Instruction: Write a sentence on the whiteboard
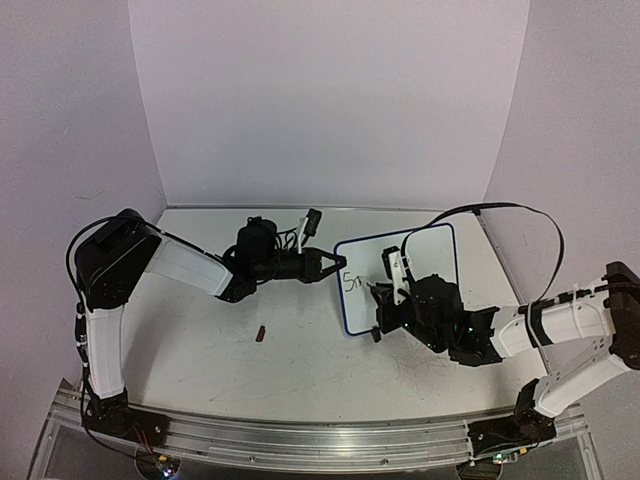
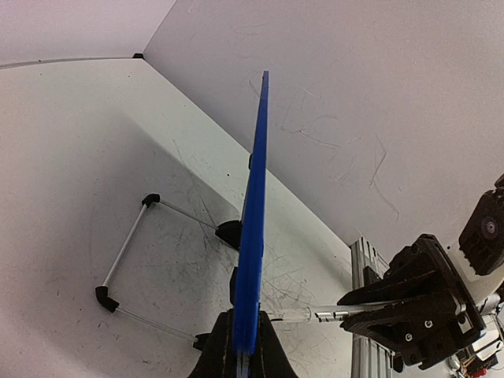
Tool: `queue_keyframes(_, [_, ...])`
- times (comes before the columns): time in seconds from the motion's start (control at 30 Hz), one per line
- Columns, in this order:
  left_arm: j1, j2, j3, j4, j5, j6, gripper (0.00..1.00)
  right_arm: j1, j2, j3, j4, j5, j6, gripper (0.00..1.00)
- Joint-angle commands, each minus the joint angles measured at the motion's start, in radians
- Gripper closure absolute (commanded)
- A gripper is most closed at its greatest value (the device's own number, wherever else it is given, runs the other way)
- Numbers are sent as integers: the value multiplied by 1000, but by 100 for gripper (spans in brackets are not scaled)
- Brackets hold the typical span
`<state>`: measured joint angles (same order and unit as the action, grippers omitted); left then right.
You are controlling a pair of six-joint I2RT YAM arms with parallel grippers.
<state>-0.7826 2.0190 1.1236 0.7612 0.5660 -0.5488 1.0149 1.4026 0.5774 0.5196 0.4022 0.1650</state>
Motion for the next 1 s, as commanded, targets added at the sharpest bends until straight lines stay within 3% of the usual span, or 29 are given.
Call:
queue_keyframes(0.0, [1, -49, -8, -15, 12, -4, 100, -7, 14, 37, 21, 51, -2, 100])
queue_keyframes(0.3, [2, -58, -17, -14, 5, 0, 100, -7, 4, 33, -29, 109, 30, 100])
queue_keyframes(0.97, [2, -60, -12, -16, -1, 0, 100, -6, -33, -25, -85, 23, 89, 100])
